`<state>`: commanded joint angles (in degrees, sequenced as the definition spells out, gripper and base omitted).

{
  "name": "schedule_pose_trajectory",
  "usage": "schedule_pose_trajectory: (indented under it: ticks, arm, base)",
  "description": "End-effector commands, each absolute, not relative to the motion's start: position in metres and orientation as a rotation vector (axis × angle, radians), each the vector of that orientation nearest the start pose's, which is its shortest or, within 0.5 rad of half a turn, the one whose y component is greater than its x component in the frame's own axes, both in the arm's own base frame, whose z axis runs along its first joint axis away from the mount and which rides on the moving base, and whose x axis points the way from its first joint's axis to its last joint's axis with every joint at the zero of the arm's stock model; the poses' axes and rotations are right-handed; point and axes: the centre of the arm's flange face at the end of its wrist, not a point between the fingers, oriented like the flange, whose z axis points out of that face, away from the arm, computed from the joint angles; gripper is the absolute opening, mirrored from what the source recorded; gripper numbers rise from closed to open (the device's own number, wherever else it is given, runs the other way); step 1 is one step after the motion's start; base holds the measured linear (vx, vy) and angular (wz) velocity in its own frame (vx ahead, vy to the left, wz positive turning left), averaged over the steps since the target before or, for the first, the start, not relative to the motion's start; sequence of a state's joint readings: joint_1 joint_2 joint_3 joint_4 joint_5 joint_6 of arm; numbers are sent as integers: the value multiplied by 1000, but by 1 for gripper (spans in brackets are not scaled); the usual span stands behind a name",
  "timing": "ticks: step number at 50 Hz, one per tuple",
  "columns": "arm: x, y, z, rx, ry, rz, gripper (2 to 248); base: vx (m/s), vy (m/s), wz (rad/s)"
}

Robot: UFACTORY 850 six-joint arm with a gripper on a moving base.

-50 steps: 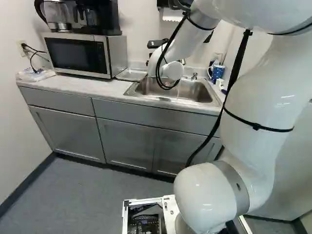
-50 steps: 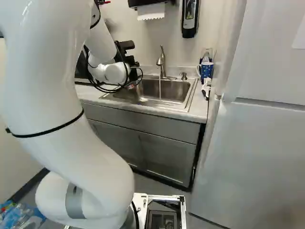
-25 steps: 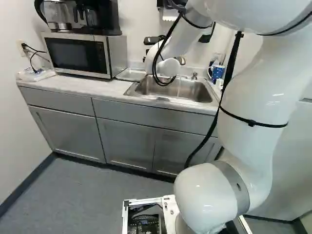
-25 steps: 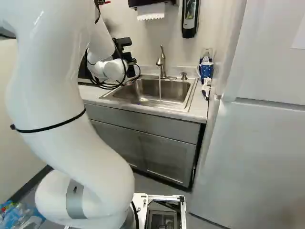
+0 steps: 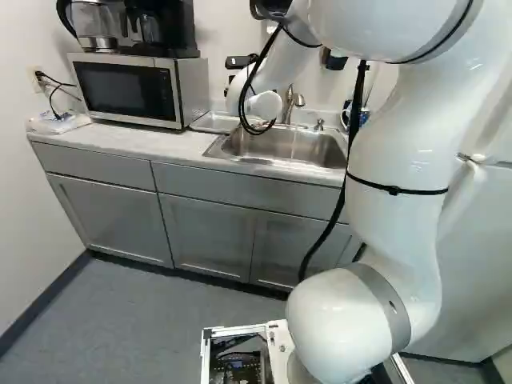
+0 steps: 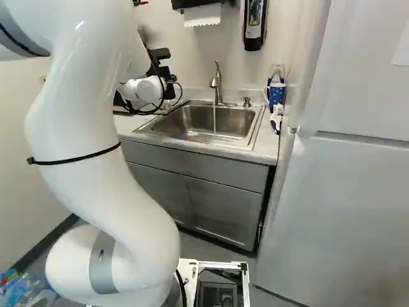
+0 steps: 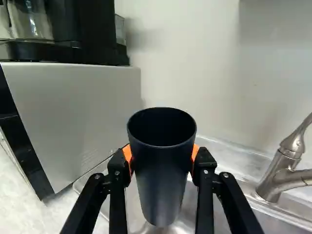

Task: Rinse the cup and place it in the tray

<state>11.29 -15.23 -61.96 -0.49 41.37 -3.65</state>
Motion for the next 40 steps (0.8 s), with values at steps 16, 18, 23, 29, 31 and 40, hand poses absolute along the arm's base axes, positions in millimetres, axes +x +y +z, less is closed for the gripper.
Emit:
schedule_pose_trajectory:
  ticks: [16,18,23,29,31,40]
  arm:
    - [614,142,552,-2149,-281,-2109,126]
    - [617,145,552,-2146,-278,-2108,126]
    - [625,152,551,-2139,-269,-2107,126]
    - [634,157,546,-2138,-272,-2104,126]
    - [636,158,544,-2139,-273,-2102,126]
    - [648,162,533,-2149,-276,-2091,126]
  base:
    - [0,0,0]
    - [0,0,0]
    - [0,0,0]
    - [0,0,0]
    - [0,0,0]
    - [0,0,0]
